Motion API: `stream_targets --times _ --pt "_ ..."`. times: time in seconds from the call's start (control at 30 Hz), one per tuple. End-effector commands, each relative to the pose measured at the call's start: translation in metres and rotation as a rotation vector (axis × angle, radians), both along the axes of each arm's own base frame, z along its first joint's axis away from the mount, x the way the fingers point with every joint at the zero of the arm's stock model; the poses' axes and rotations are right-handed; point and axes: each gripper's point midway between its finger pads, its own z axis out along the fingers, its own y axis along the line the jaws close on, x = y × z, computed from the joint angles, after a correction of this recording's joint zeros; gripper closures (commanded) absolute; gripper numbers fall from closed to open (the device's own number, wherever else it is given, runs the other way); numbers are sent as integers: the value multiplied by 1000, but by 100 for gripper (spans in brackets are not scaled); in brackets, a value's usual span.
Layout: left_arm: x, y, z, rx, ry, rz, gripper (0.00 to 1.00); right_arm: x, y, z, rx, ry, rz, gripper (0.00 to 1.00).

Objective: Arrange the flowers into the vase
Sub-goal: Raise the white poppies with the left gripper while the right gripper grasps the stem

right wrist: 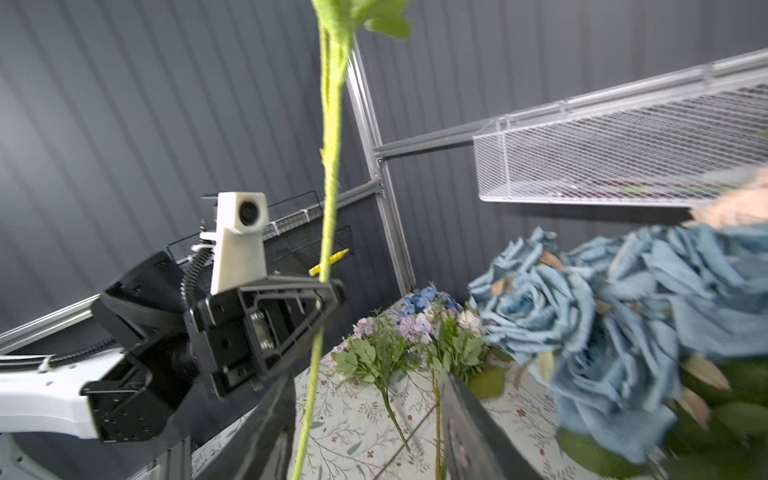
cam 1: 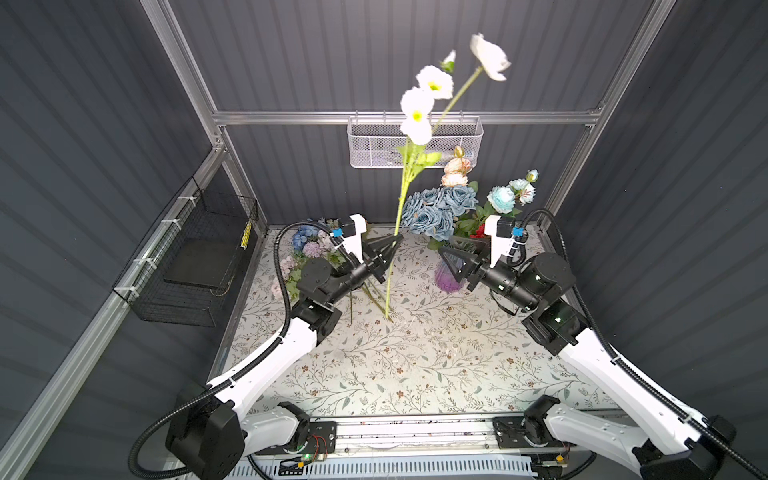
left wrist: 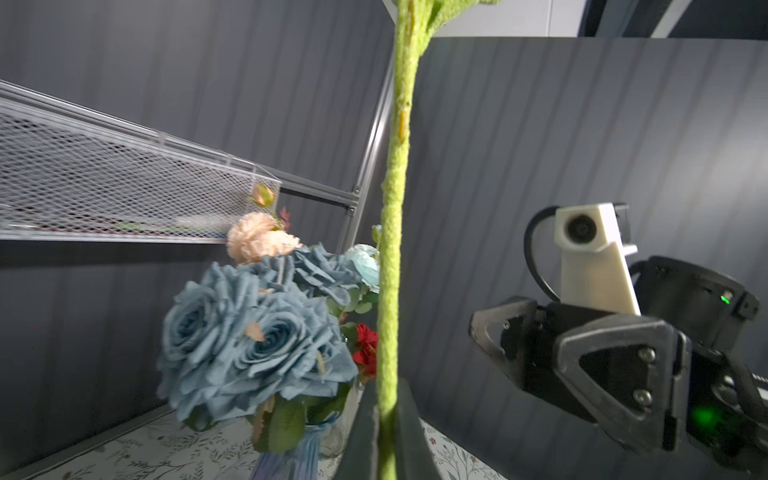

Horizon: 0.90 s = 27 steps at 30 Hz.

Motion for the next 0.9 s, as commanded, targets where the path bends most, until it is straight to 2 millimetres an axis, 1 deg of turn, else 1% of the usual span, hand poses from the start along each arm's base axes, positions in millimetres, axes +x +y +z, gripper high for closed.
stream_targets --times 0.0,0.1,0.27,0.37,0.43,0.5,0.53,0.6,0.77,0.83,0.87 --pt "-23 -19 20 23 -125 -70 100 -8 12 16 18 -47 71 43" --pt "-25 -30 17 14 -114 -114 100 -4 16 15 26 -35 78 45" --pt "-26 -40 8 18 -97 -151 100 0 21 12 43 -18 93 50" --pt "-29 -45 3 26 -89 -168 100 -1 21 13 52 -19 101 55" --pt "-30 -49 0 34 -82 -179 100 -1 21 14 57 -21 103 61" --pt "-31 -51 -3 39 -77 -187 100 6 27 4 41 3 105 64" --pt "-31 -52 -3 40 -78 -189 100 8 27 2 37 8 100 65" --pt "-34 -53 -3 44 -84 -196 100 12 27 -1 30 17 84 72" --pt "-37 -55 -5 57 -88 -201 100 13 26 -4 26 21 76 100" --pt "-37 -55 -5 61 -89 -204 100 14 25 -5 26 23 69 100" --pt "-37 -55 -5 61 -83 -203 79 14 24 -4 26 20 64 100"
